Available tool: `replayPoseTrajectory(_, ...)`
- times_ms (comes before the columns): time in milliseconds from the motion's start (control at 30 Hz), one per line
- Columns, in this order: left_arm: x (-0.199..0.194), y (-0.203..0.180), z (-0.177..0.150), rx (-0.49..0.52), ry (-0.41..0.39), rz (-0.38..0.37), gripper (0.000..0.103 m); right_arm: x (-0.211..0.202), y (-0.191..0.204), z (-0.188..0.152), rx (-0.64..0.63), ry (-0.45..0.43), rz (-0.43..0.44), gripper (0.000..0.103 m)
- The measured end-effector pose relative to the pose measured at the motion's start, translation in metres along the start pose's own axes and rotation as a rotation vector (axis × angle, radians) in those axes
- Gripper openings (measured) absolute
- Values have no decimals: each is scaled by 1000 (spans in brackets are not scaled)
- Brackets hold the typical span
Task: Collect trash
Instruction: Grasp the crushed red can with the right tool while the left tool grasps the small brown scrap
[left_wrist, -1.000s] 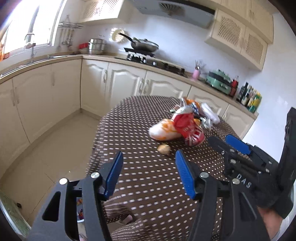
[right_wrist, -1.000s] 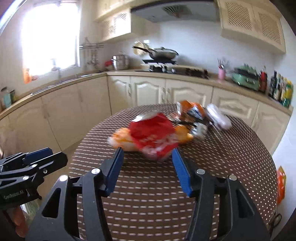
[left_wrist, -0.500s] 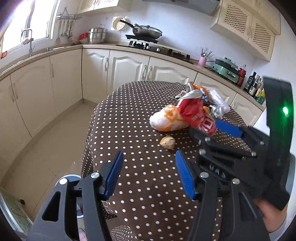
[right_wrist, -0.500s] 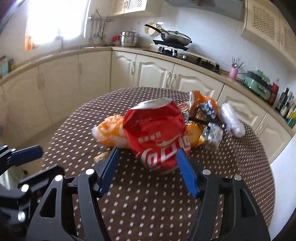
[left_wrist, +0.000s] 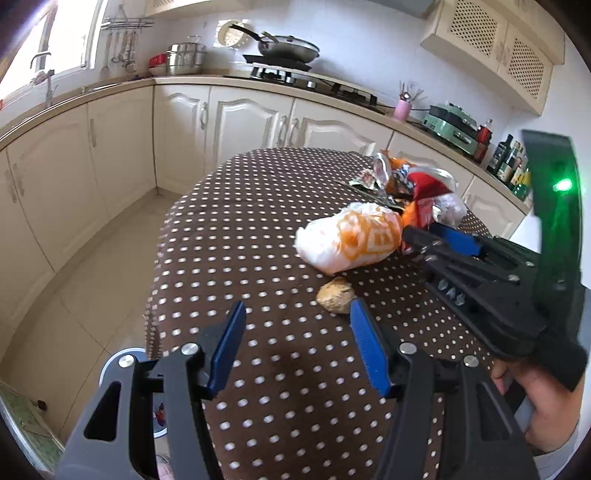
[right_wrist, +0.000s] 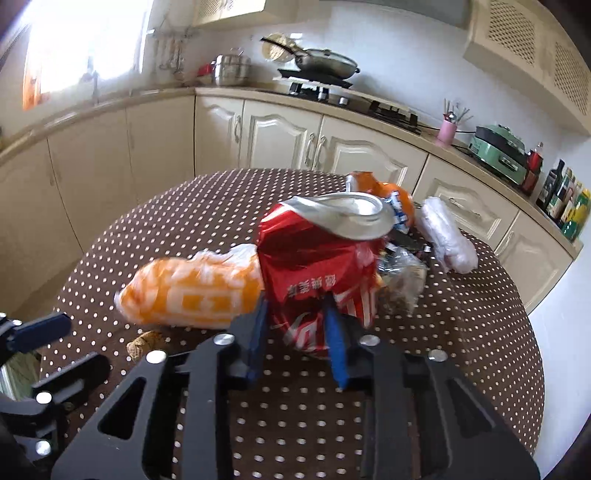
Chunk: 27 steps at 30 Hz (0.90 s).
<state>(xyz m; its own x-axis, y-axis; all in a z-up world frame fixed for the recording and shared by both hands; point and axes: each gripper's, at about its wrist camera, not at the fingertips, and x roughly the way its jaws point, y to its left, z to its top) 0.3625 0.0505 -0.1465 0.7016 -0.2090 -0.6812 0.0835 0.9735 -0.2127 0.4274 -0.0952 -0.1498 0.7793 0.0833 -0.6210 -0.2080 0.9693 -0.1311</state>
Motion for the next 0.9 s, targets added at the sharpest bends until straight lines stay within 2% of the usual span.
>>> replayPoseTrajectory(67, 6, -7, 1, 14, 9, -12, 58, -6, -9, -3, 28, -13, 15, 15)
replayPoseTrajectory(267, 27, -26, 2, 52, 49, -22, 58, -24, -31, -12, 90, -44, 64, 13)
replayPoseTrajectory(367, 35, -32, 5, 67, 51, 11, 57, -34, -38, -18, 110, -55, 99, 13)
replayPoseTrajectory(400, 37, -34, 6, 73, 53, 15, 48, -38, -41, -20, 120, -57, 118, 13)
replayPoseTrajectory(433, 39, -36, 7, 78, 58, 17, 31, -39, -43, -20, 128, -59, 132, 13)
replayPoseTrajectory(467, 41, -37, 7, 82, 66, 30, 24, -43, -44, -21, 134, -60, 145, 13)
replayPoseTrajectory(633, 34, -31, 8, 38, 55, 16, 22, -58, -45, -24, 151, -72, 187, 13)
replayPoseTrajectory(900, -10, -21, 2, 13, -27, -18, 22, -85, -20, -24, 114, -85, 234, 13)
